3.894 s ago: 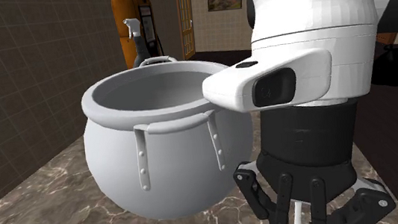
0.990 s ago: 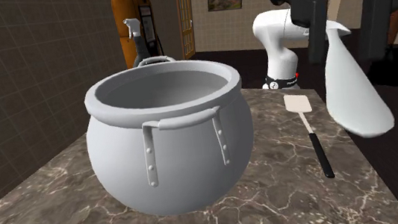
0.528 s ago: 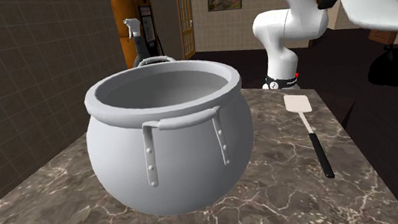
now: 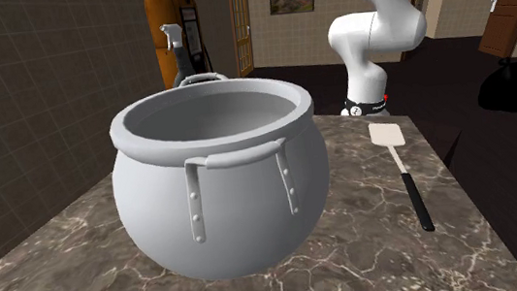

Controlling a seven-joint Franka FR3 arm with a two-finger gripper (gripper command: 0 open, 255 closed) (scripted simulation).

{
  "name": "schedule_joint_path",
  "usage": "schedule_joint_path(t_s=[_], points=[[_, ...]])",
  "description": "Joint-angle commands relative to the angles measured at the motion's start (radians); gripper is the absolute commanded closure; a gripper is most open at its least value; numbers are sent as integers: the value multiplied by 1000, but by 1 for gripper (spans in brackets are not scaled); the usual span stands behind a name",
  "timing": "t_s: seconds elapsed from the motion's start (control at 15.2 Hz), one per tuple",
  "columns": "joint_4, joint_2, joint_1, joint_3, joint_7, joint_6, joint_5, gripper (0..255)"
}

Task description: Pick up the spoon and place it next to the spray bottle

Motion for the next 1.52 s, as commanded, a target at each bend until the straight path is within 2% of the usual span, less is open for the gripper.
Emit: schedule_joint_path(t_s=[0.0, 0.2, 0.46, 0.73, 1.06, 1.45], points=[[60, 20, 4, 0, 5, -40, -5, 255], [133, 42, 9, 1, 11, -92, -11, 255], [-105, -131, -57, -17, -66, -30, 43, 255], [-281, -272, -106, -48, -148, -3, 88, 255], [-449, -420, -152, -102, -254, 2, 126, 255], [-598, -567, -198, -181, -378, -18, 142, 255]])
